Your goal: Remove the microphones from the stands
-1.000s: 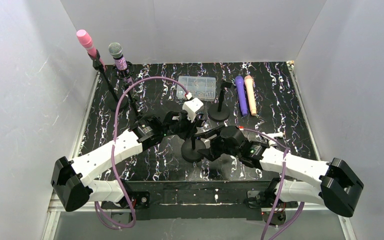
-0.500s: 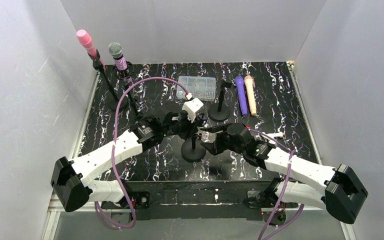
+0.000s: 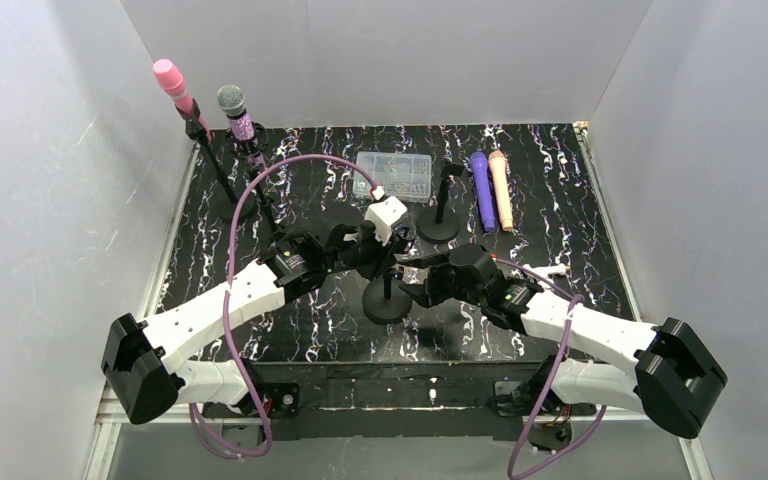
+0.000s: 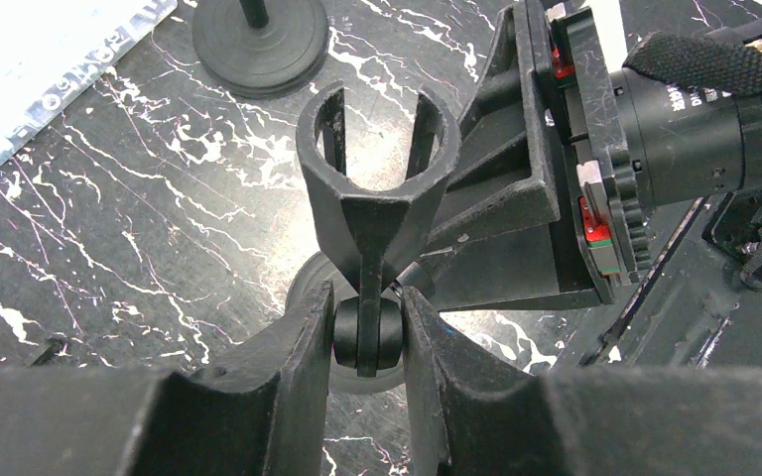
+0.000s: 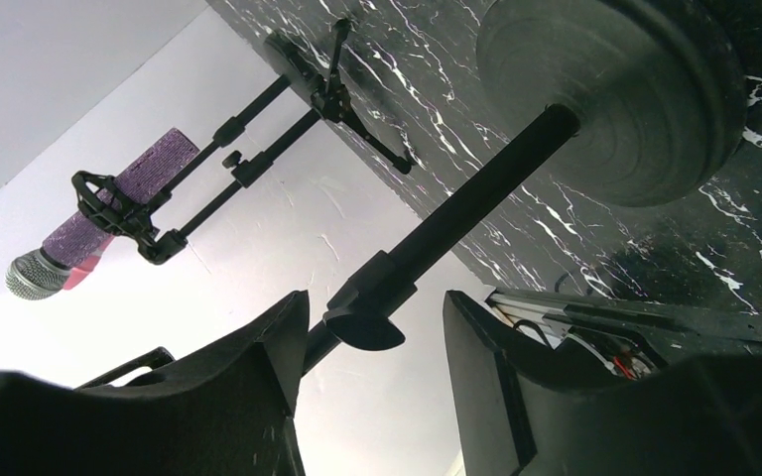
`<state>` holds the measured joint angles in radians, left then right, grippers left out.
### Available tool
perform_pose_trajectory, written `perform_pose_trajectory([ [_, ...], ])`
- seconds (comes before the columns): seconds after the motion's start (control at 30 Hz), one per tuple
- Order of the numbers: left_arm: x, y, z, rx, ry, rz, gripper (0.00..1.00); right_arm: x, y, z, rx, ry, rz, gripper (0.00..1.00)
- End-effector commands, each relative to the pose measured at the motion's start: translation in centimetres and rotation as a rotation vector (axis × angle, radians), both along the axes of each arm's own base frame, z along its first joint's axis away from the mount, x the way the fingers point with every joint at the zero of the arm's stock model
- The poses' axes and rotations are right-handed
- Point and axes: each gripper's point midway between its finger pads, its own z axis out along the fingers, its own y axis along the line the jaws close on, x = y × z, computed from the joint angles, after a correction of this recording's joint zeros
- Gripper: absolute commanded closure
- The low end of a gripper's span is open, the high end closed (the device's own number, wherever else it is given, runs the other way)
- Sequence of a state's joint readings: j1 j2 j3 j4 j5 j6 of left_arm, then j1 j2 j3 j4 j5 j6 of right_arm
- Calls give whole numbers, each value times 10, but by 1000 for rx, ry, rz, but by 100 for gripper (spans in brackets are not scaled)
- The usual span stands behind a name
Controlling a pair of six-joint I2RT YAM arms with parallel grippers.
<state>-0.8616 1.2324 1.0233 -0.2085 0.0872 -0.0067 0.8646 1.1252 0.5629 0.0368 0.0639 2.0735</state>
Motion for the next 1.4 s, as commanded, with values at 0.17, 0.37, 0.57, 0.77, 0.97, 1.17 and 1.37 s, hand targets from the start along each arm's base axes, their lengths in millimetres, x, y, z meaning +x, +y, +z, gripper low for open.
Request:
perform_pose_trajectory([
  [0.17, -4, -7, 15, -50, -29, -31, 100, 9, 13, 29, 79, -56, 7, 47],
  [0.37, -4, -8, 14, -50, -26, -35, 100, 9, 17, 29, 77, -77, 29, 48],
  [0.57, -4, -8, 13, -48, -25, -35, 100, 13, 17, 32, 44, -135, 40, 58],
  [0.77, -5, -9, 13, -48, -23, -38, 100, 13, 17, 32, 23, -166, 57, 59],
  [0.97, -5, -9, 13, -47, -22, -39, 100, 18, 20, 40, -42, -284, 109, 66],
  [1.17, -5, -9, 12, -42, -16, -40, 100, 23, 18, 40, -139, -480, 166, 65],
  [1.37, -6, -9, 12, -40, -13, -42, 100, 31, 9, 47, -267, -700, 197, 62],
])
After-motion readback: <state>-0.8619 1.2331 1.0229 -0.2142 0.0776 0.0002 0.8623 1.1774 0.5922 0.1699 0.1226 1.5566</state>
